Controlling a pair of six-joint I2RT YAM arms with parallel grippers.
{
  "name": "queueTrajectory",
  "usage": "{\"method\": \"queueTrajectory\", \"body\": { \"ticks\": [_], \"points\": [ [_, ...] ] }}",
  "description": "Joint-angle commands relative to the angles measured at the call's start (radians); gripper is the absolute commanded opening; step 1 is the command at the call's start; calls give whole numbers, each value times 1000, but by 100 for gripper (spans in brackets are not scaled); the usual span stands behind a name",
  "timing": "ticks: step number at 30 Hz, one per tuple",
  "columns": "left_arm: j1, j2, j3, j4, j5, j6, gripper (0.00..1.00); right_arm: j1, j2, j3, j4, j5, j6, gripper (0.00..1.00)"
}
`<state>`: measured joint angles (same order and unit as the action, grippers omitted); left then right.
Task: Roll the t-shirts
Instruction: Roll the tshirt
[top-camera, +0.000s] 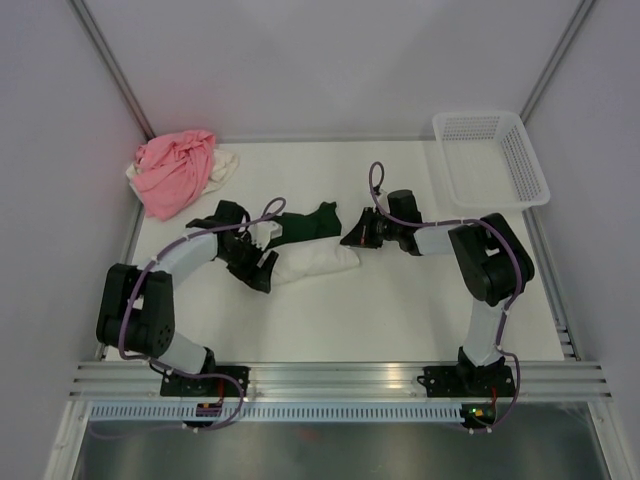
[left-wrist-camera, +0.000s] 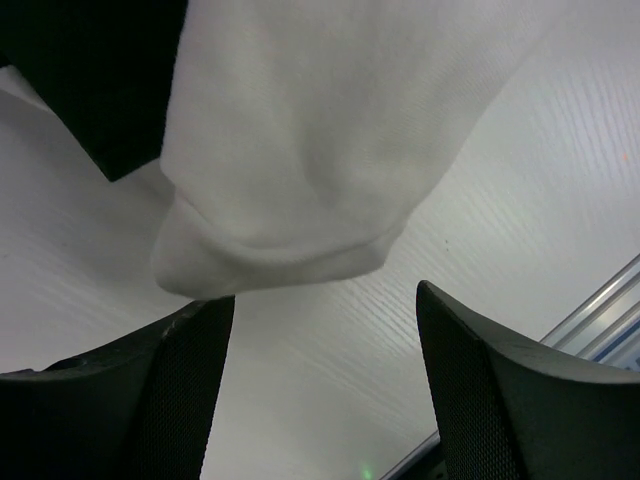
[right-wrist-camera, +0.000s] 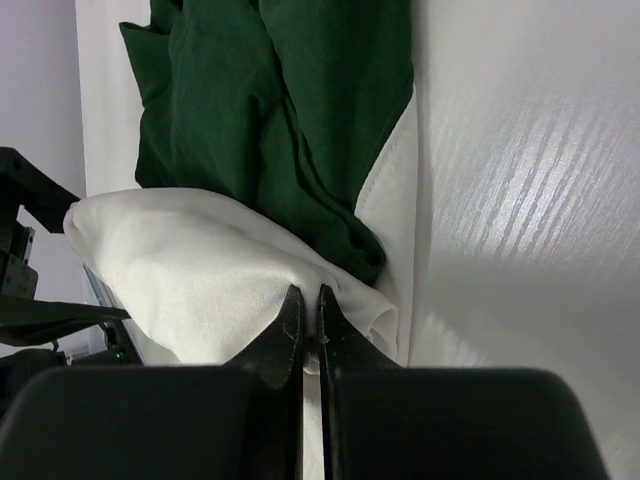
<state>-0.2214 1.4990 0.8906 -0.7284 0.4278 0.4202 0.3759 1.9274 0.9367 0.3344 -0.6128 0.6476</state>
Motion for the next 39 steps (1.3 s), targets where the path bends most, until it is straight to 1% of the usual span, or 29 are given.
{"method": "queueTrajectory", "body": {
  "ticks": [1, 4, 7, 8, 10, 11, 14, 16, 17, 18, 19, 22, 25, 28, 29, 30, 32, 36, 37, 38, 39],
  "points": [
    [-19, 36, 28, 112, 25, -80, 78, -3, -30, -10, 23, 56, 12, 0],
    [-42, 46, 33, 153, 12, -122, 75, -5, -39, -15, 22, 62, 9, 0],
    [-44, 49, 47, 168, 38, -175, 64, -3, -41, -13, 6, 68, -5, 0],
    [-45, 47, 48, 175, 39, -190, 58, -3, -41, -13, 2, 68, -6, 0],
    [-47, 49, 48, 182, 40, -195, 55, -5, -41, -13, -1, 70, -11, 0],
    [-49, 53, 47, 185, 37, -196, 49, -5, -39, -15, -5, 70, -11, 0],
    [-49, 78, 51, 187, 17, -208, 37, -3, -39, -15, -8, 71, -13, 0],
    [-49, 84, 57, 185, 52, -216, 25, -3, -39, -13, -8, 71, -14, 0],
    [-49, 83, 57, 184, 63, -218, 7, -3, -41, -13, -9, 71, -17, 0],
    [-49, 81, 59, 179, 66, -213, 3, -3, -44, -10, -17, 70, -25, 0],
    [-49, 81, 60, 173, 45, -206, 2, -5, -48, -6, -29, 74, -37, 0],
    [-30, 66, 48, 135, -12, -112, 2, -11, -65, 20, -110, 85, -117, 0],
    [10, 72, 42, 66, -85, 73, 2, -37, -87, 33, -159, 59, -160, 0],
    [33, 84, 44, 6, -92, 150, 2, -61, -99, 50, -198, 36, -209, 0],
    [39, 84, 45, 0, -90, 184, 2, -61, -99, 65, -240, 32, -229, 0],
    [39, 84, 45, -6, -89, 201, 2, -63, -100, 70, -254, 25, -255, 0],
    [39, 87, 57, -16, -66, 221, 2, -61, -100, 70, -256, 2, -255, 0],
    [39, 105, 100, -46, -11, 210, 2, -55, -102, 67, -244, -16, -253, 0],
    [39, 110, 105, -51, 6, 198, 2, -54, -105, 68, -242, -15, -250, 2],
    [39, 116, 110, -51, 11, 190, 2, -54, -108, 74, -242, -13, -249, 9],
    [39, 119, 120, -54, 17, 181, 2, -52, -111, 79, -245, -12, -246, 36]
  ]
}}
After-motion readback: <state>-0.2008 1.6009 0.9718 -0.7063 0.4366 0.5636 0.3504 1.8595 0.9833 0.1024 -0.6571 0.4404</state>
